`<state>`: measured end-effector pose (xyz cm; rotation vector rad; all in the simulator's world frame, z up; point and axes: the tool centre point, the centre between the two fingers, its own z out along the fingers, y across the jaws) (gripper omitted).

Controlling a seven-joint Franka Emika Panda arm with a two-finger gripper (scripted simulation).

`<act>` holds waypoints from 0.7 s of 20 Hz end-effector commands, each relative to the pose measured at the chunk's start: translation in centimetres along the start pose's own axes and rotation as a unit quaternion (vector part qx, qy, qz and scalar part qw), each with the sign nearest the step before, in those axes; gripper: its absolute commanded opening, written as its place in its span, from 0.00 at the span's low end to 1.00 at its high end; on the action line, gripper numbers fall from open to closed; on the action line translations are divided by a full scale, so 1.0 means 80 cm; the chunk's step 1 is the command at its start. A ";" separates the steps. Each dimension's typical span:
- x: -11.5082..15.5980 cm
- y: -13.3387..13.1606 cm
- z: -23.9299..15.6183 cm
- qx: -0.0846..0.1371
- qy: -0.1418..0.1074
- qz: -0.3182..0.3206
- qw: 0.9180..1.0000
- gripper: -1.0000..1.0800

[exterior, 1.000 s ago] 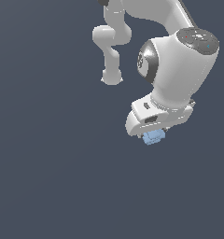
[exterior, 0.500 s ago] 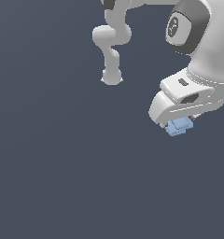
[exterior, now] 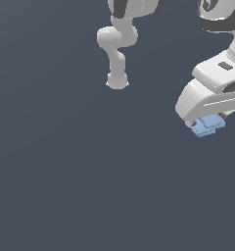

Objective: Pick up the object and move it to a goal position.

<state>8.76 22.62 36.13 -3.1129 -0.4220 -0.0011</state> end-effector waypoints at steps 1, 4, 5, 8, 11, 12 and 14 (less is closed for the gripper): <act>0.003 -0.005 -0.008 0.000 0.000 0.000 1.000 0.00; 0.005 -0.009 -0.014 0.000 0.000 0.000 1.000 0.00; 0.006 -0.010 -0.015 0.000 0.000 0.000 1.000 0.00; 0.008 -0.012 -0.019 0.000 0.000 0.000 1.000 0.00; 0.008 -0.013 -0.021 0.000 0.000 0.000 1.000 0.00; 0.009 -0.013 -0.021 0.000 0.000 0.000 1.000 0.00; 0.009 -0.013 -0.021 0.000 0.000 0.000 1.000 0.00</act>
